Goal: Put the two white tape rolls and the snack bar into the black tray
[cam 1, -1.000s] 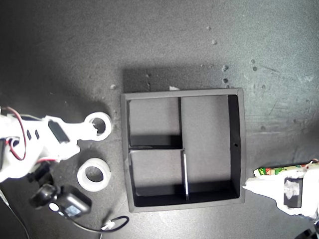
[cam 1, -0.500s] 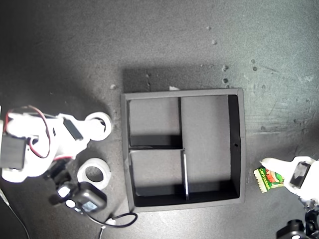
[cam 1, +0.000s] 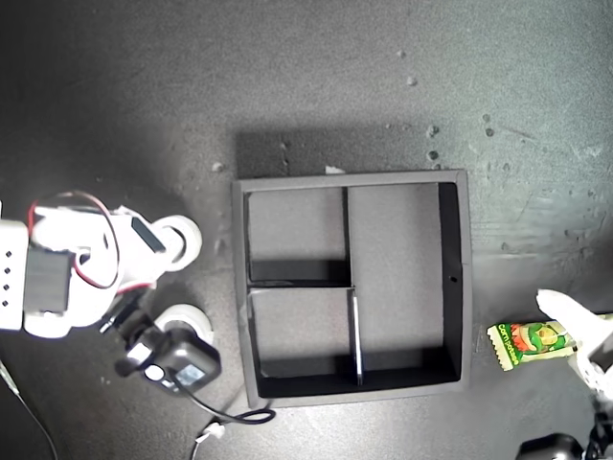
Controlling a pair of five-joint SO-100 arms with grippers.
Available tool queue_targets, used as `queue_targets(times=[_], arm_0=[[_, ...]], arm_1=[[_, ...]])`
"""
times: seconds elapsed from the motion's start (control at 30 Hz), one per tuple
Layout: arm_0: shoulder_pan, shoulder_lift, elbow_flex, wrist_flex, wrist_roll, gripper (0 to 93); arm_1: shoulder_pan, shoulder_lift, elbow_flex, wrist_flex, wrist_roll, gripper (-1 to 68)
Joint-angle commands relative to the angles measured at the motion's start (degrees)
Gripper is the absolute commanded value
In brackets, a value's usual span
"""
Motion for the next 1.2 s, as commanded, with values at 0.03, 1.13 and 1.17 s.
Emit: queue_targets(times=[0.03, 1.13, 1.17], arm_0=[[-1.8, 3.2, -4.9, 2.8, 1.1, 0.2], [14.3, -56.2, -118.7, 55.4, 2.8, 0.1], [14.6, -56.5, -119.3, 55.4, 3.0, 0.1]], arm_1=[[-4.7, 1.1, 4.5, -6.9, 9.1, 29.8], [8.1, 9.9, 8.3, 14.3, 45.1, -0.6], [9.1, 9.9, 7.4, 15.7, 44.8, -0.6]])
